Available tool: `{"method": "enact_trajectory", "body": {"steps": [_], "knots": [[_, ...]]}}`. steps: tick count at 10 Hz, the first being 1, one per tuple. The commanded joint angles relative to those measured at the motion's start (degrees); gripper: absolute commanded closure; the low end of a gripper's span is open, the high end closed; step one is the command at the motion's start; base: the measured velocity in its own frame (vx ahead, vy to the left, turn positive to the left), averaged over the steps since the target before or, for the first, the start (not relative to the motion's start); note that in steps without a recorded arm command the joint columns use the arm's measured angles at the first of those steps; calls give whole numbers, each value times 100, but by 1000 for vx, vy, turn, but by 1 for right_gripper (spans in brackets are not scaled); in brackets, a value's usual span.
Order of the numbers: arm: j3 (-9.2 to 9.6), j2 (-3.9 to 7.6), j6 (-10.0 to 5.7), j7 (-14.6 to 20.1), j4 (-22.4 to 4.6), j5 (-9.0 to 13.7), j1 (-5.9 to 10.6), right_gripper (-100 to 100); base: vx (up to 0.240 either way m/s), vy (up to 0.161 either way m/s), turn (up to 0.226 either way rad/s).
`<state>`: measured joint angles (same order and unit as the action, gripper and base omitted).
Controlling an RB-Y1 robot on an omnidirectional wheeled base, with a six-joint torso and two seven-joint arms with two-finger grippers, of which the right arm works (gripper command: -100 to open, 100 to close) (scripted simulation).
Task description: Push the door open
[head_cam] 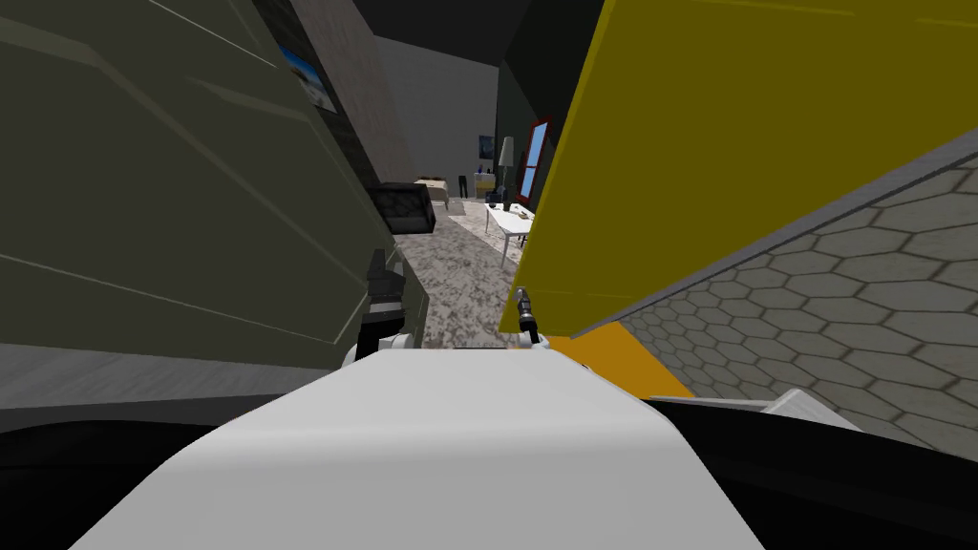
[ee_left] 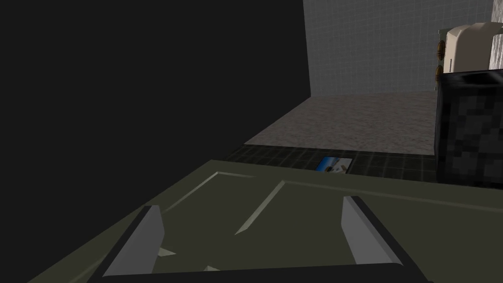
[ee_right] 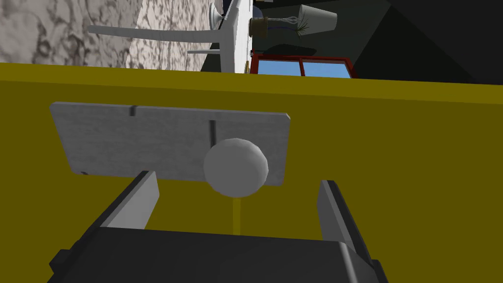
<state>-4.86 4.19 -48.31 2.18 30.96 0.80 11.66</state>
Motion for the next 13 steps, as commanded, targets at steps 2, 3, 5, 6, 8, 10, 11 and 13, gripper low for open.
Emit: {"method": "enact_trajectory", "body": {"steps": [2, 3, 5, 6, 8, 10, 11, 13], "knots": [[-9, -10, -7, -6, 16, 4, -18, -100, 157, 7, 14], [-9, -10, -7, -6, 16, 4, -18, 100, -21, 3, -5], [-9, -10, -7, -6, 16, 4, -18, 100, -31, -2, 8], [-9, -10, -7, -6, 16, 4, -18, 100, -14, -1, -1], [-9, -10, -7, -6, 16, 4, -18, 100, -4, 0, -1], [-83, 21, 11, -38, 0, 50, -28, 100, 144, 39, -33], [-121, 35, 13, -52, -3, 74, -29, 100, 208, 9, -30], [-183, 57, 17, -75, -7, 113, -30, 100, 141, 3, -4]]}}
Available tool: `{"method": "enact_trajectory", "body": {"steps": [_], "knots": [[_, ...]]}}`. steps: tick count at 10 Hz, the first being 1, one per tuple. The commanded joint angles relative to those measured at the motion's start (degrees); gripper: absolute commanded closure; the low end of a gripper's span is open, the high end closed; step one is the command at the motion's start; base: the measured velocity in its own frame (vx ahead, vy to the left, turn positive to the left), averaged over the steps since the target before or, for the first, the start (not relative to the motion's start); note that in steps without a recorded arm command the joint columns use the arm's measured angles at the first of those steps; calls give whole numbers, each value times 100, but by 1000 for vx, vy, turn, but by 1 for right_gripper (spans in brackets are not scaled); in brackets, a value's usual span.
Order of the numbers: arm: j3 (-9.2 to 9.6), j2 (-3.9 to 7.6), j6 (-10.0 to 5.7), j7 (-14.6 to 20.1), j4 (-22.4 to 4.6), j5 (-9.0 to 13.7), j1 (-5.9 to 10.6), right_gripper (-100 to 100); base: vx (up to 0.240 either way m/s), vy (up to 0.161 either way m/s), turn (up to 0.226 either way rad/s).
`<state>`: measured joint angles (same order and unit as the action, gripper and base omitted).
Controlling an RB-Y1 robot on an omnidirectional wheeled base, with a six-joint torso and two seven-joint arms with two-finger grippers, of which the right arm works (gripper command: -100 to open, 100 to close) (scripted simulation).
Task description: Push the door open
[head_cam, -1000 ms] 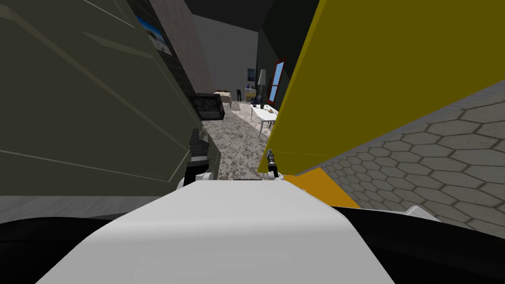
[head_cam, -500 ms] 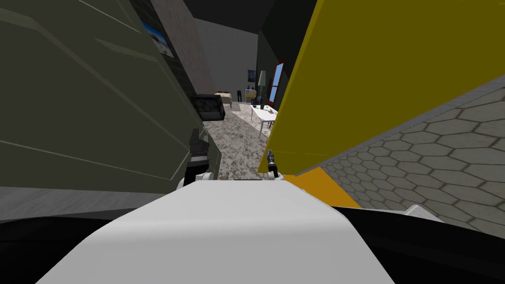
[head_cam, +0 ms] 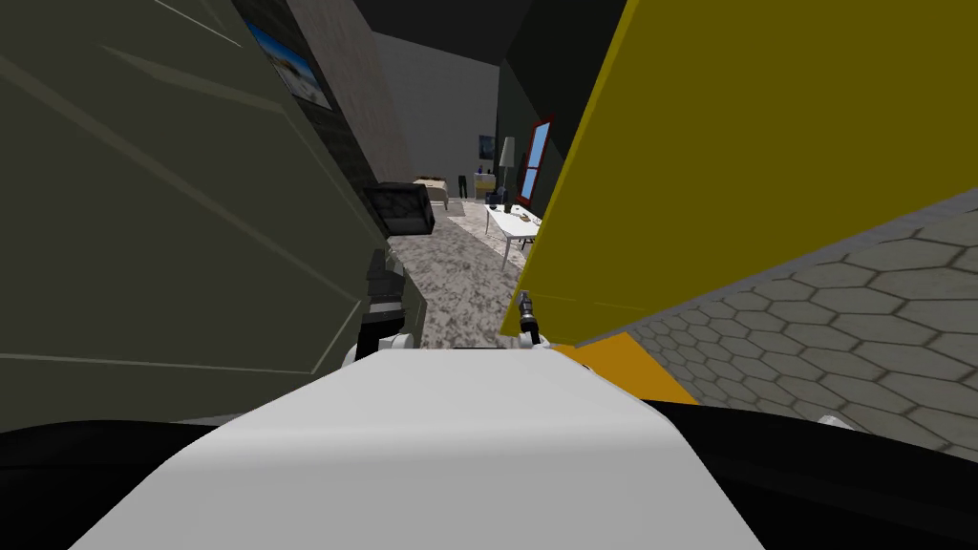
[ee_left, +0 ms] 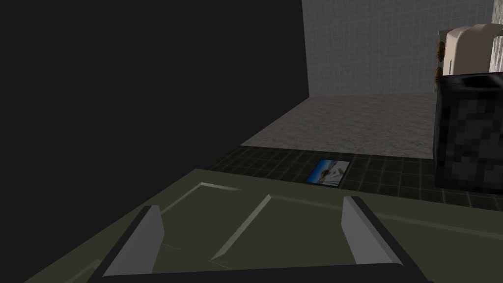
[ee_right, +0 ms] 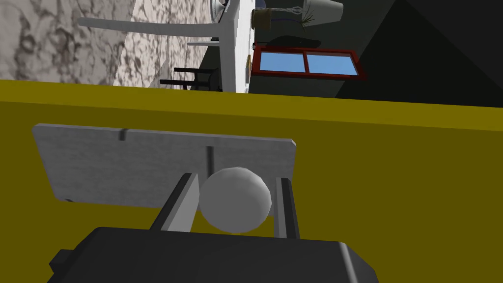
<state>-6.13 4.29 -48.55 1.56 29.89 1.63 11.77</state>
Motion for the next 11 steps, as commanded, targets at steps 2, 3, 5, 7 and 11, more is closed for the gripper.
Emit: {"method": "enact_trajectory", "body": {"steps": [2, 3, 5, 7, 11], "knots": [[-156, 79, 45, -50, 94, 92, -41, 100, 190, 47, -56], [-212, 95, 48, -71, 90, 127, -42, 100, 208, 47, -55], [-332, 126, 54, -115, 83, 203, -44, 100, 204, 55, -41], [-332, 126, 54, -115, 83, 203, -44, 100, 90, 14, -14], [-628, 189, 70, -223, 65, 389, -49, 100, 167, 54, -71]]}}
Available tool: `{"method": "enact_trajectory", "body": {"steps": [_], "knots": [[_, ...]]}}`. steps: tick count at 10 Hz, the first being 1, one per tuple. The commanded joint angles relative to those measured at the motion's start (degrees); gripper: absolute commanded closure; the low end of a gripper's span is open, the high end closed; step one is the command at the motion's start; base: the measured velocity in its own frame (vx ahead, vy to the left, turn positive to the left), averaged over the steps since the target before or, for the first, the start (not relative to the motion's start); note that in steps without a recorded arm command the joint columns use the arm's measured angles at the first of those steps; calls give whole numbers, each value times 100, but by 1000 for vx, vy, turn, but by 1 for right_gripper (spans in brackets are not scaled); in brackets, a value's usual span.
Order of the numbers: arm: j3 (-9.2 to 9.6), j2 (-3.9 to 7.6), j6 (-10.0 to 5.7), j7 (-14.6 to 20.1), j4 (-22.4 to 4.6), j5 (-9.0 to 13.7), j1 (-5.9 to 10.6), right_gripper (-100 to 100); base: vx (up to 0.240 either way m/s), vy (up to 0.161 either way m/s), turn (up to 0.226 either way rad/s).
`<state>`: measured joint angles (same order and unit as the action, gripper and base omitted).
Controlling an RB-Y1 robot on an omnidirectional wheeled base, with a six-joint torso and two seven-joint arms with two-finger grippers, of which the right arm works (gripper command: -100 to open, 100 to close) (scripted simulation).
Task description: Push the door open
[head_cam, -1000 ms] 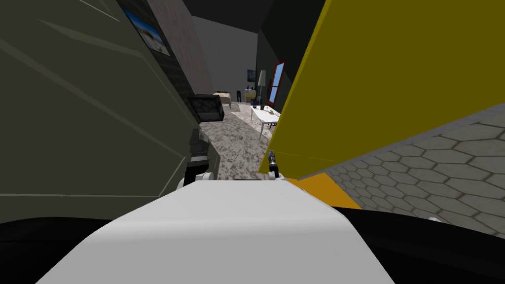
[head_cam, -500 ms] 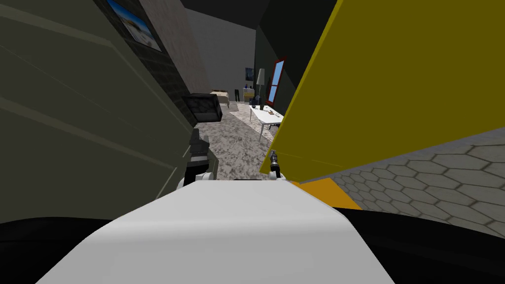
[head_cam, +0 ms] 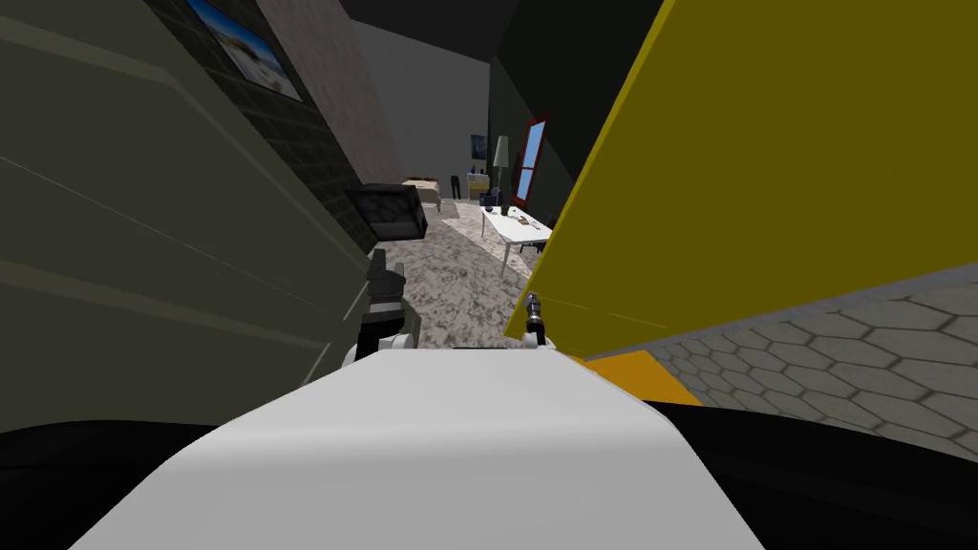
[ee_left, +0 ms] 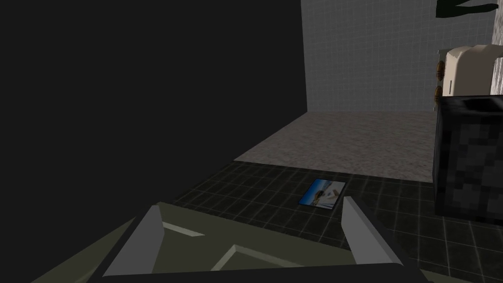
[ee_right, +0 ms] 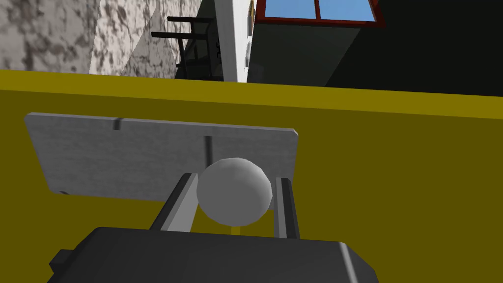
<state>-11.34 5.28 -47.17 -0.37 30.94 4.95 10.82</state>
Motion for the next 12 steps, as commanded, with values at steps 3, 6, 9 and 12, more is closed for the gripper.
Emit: {"method": "enact_trajectory", "body": {"steps": [3, 6, 9, 12], "knots": [[-307, 125, -58, -103, -52, 183, 42, 100, 213, 44, -56], [-372, 135, -54, -127, -57, 224, 40, 100, 129, 39, -40], [-579, 166, -44, -202, -69, 353, 37, 100, 140, 42, -46], [-721, 185, -36, -254, -78, 443, 34, 100, 202, 72, -66]]}}
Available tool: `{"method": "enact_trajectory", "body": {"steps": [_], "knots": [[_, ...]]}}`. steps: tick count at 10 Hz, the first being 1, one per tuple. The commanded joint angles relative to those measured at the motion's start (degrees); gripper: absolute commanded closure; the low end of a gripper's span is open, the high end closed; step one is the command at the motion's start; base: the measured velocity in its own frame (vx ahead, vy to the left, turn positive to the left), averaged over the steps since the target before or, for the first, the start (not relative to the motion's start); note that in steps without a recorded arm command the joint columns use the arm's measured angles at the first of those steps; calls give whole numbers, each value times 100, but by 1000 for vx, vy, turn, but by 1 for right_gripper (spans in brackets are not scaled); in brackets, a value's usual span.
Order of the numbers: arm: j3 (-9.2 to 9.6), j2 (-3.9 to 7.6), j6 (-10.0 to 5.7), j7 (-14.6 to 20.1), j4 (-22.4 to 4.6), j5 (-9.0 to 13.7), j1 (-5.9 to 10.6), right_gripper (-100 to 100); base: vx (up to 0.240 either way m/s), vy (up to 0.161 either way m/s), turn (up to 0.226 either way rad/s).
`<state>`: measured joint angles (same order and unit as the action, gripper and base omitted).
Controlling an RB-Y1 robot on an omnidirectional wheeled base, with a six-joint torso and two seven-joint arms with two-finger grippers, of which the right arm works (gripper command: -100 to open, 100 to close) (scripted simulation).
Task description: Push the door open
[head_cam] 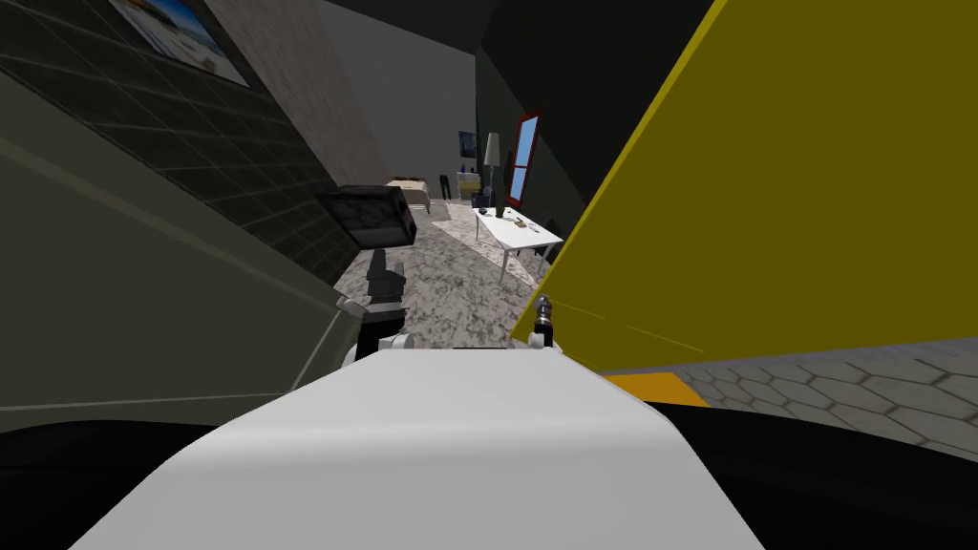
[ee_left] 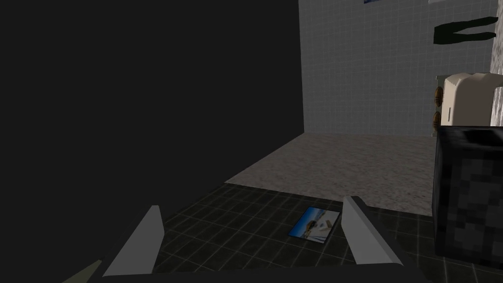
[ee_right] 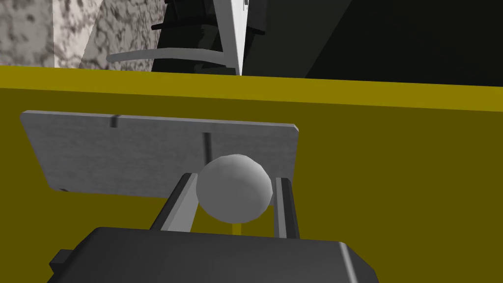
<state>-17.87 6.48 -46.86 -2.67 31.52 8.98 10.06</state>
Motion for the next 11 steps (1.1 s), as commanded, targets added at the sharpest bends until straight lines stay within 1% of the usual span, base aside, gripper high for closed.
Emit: {"method": "enact_trajectory", "body": {"steps": [1, 3, 4, 5, 9, 11], "knots": [[-107, 70, -65, -39, -138, 63, 110, 100, 181, 40, -59], [-186, 80, -61, -67, -143, 113, 109, 100, 218, 41, -53], [-161, 70, -47, -62, -156, 98, 86, 100, 99, 8, -30], [-264, 106, -52, -94, -141, 160, 78, 100, 165, 16, -46], [-477, 151, -68, -176, -156, 292, 56, 100, 207, -1, -42], [-630, 183, -80, -235, -166, 387, 40, 100, 224, 3, -51]]}}
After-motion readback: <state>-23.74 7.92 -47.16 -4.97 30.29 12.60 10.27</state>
